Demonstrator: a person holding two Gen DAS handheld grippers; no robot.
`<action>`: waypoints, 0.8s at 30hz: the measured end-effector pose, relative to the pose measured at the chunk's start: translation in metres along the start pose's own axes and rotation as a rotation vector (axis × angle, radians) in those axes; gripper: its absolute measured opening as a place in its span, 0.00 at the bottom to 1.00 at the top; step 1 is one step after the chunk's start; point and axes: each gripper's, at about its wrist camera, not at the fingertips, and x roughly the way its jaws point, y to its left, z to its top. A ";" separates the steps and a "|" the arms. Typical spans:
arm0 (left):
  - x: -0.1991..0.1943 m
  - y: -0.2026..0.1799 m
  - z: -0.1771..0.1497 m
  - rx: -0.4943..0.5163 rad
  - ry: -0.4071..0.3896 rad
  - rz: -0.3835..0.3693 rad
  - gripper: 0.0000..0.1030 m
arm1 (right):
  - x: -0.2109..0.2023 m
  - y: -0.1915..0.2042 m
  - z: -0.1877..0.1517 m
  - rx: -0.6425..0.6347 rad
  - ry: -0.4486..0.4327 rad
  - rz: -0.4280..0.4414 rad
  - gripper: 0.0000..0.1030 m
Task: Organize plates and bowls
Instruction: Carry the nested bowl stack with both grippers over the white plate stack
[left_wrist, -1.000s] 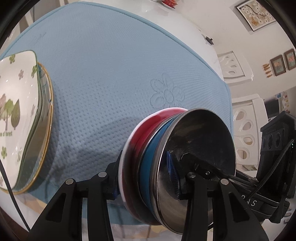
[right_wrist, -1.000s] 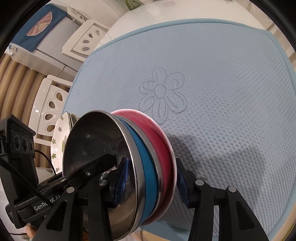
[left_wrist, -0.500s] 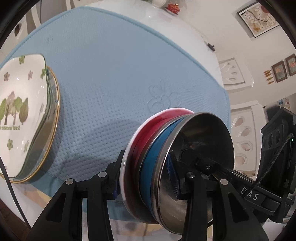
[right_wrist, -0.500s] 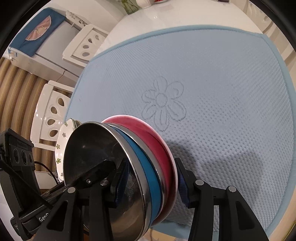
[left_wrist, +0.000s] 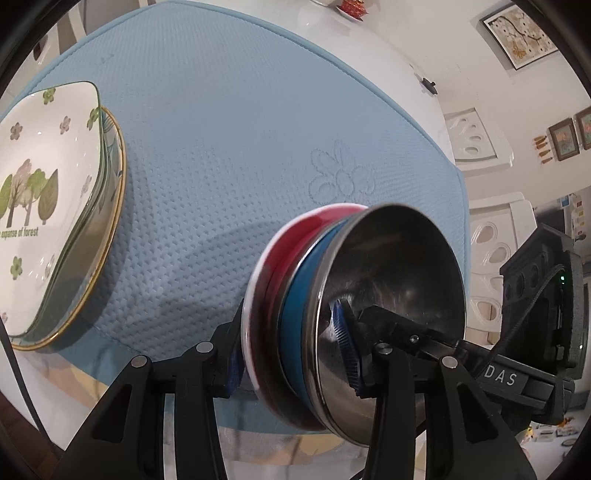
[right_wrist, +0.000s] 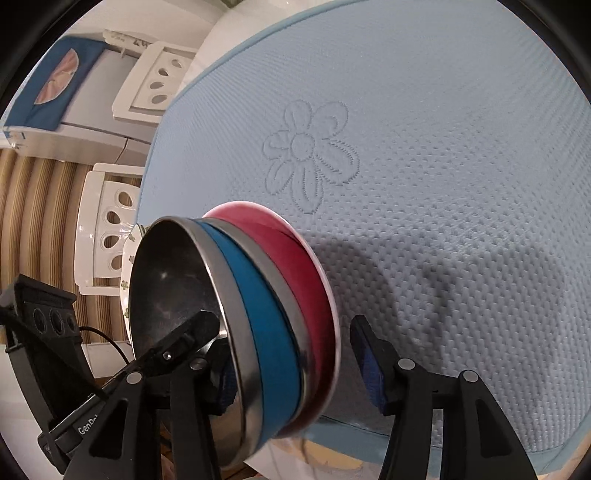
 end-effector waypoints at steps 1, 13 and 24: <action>-0.001 -0.002 -0.001 0.005 -0.007 0.004 0.37 | -0.001 0.001 -0.002 -0.003 -0.011 0.007 0.48; -0.013 -0.027 -0.002 0.080 -0.116 0.053 0.32 | -0.024 0.014 -0.012 -0.113 -0.126 -0.098 0.43; -0.054 -0.035 0.005 0.129 -0.215 0.042 0.32 | -0.052 0.033 -0.010 -0.153 -0.184 -0.087 0.43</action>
